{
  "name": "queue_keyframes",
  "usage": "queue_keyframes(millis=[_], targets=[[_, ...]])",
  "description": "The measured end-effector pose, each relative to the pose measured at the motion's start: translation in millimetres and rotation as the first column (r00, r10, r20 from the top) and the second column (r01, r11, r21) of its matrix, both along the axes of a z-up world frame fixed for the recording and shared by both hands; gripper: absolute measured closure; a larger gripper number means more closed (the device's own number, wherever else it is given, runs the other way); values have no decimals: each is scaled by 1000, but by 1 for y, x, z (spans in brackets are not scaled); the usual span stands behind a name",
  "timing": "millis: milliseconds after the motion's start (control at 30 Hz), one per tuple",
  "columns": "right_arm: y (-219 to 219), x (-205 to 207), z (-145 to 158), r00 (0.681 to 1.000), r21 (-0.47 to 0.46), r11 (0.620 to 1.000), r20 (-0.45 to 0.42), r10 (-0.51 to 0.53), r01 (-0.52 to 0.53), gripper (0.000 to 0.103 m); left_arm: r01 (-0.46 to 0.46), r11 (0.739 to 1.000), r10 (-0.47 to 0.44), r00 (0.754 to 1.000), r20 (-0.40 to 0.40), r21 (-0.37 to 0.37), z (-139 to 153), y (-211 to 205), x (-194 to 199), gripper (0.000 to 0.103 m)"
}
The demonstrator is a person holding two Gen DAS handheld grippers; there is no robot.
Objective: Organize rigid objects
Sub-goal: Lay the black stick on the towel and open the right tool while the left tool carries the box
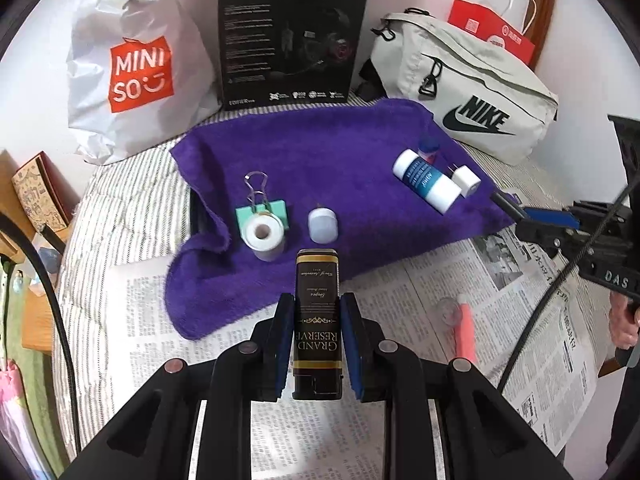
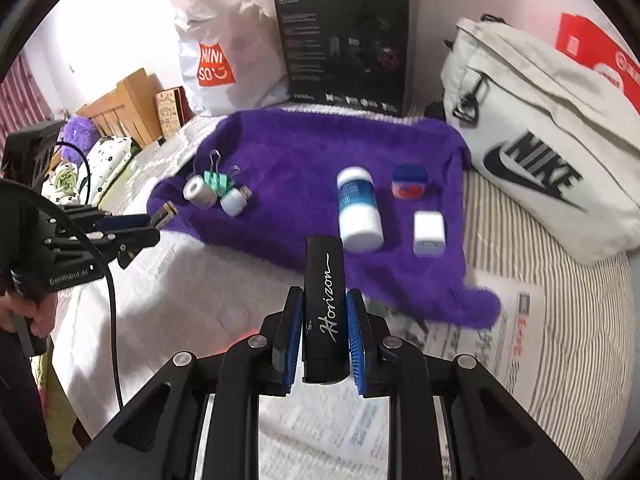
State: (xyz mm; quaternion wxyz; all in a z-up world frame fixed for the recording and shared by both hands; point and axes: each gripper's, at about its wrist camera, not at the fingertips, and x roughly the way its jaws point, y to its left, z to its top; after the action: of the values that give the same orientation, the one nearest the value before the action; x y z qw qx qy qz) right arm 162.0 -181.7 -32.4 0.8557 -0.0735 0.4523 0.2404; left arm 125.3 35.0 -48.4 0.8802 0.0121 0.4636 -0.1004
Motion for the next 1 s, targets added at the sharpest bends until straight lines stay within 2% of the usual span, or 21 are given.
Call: queue_keyframes(millis=[233,500,1000], targets=[[30,35,1,1000,8,1000,-1,24,-24,81,-19,1000,19,1000,1,8,2,14,11,80],[59,79,-31,998,-35,999,-57,33,-35,81,-34,999,34,999,-5,2,-3,27,23,80],[69,103,-65,996,-71,997,-84,32,-38,81,-22,1000,21,1000,-21,-8,-9,25,38,80]])
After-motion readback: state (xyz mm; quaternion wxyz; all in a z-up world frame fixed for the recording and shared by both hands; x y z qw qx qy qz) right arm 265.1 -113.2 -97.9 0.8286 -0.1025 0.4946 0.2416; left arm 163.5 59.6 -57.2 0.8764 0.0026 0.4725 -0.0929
